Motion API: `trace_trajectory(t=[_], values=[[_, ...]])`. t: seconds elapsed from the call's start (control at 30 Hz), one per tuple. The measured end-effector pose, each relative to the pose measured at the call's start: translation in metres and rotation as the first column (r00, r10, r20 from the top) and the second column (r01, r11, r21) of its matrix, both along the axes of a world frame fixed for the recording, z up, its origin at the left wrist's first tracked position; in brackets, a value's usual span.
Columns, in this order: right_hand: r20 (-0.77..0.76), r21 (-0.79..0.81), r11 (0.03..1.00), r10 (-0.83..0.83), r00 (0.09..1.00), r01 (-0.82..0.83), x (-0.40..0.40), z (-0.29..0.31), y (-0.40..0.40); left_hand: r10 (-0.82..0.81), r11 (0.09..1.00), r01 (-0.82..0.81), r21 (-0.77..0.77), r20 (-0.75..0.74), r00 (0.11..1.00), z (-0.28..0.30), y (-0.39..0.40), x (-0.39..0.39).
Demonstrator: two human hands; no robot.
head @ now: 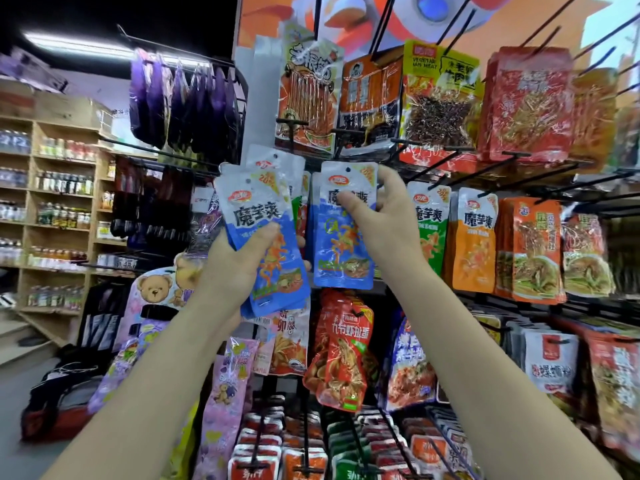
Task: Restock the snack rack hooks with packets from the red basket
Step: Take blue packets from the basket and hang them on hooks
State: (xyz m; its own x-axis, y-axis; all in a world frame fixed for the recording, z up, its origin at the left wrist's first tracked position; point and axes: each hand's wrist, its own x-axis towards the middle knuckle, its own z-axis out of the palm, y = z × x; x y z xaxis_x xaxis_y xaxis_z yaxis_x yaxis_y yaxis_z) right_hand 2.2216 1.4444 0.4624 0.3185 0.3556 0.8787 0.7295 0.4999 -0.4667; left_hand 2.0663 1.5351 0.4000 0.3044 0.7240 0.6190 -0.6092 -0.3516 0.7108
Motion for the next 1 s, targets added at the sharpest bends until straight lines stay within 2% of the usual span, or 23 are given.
trace_trajectory(t=[0.1, 0.43, 0.5, 0.57, 0.63, 0.67, 0.7, 0.77, 0.8, 0.87, 1.0], values=[[0.057, 0.054, 0.998, 0.024, 0.998, -0.028, 0.002, 0.007, 0.006, 0.013, 1.0, -0.013, 0.018, 0.019, 1.0, -0.003, 0.004, -0.005], [-0.013, 0.004, 0.999, -0.052, 0.999, 0.052, 0.001, 0.026, 0.023, -0.037, 0.999, 0.036, 0.03, 0.03, 0.999, -0.001, 0.008, -0.006], [0.004, -0.073, 0.99, -0.123, 0.992, 0.123, 0.005, 0.027, 0.027, -0.059, 0.997, 0.057, 0.045, 0.032, 0.998, 0.0, 0.006, -0.007], [0.121, -0.105, 0.946, -0.294, 0.948, 0.306, 0.008, 0.022, 0.03, -0.074, 0.997, 0.072, 0.04, 0.028, 0.997, 0.001, 0.005, -0.006], [0.17, 0.071, 0.907, -0.42, 0.891, 0.414, 0.006, 0.015, 0.025, -0.065, 0.998, 0.065, 0.028, 0.02, 0.998, 0.002, 0.006, -0.005], [0.152, 0.15, 0.913, -0.401, 0.903, 0.38, 0.003, 0.012, 0.019, -0.055, 0.998, 0.055, 0.033, 0.011, 0.998, 0.002, 0.006, -0.005], [0.129, 0.149, 0.949, -0.299, 0.946, 0.279, 0.0, 0.008, 0.014, -0.046, 0.998, 0.046, 0.046, -0.002, 0.999, 0.002, 0.006, -0.004], [0.081, -0.062, 0.998, -0.018, 0.997, 0.023, -0.012, 0.001, 0.007, -0.034, 0.996, 0.036, 0.081, -0.035, 0.999, 0.005, 0.0, -0.001], [0.068, -0.17, 0.985, 0.051, 0.996, -0.039, -0.017, -0.002, 0.007, -0.034, 0.995, 0.039, 0.096, -0.051, 0.998, 0.006, -0.003, 0.001], [0.056, -0.245, 0.967, 0.09, 0.994, -0.074, -0.016, -0.008, 0.013, -0.042, 0.991, 0.051, 0.122, -0.081, 0.996, 0.006, -0.008, 0.007], [-0.039, -0.106, 0.993, 0.041, 0.998, -0.045, 0.0, -0.006, 0.011, 0.046, 0.999, -0.046, 0.003, -0.124, 0.991, 0.003, 0.001, 0.005]])
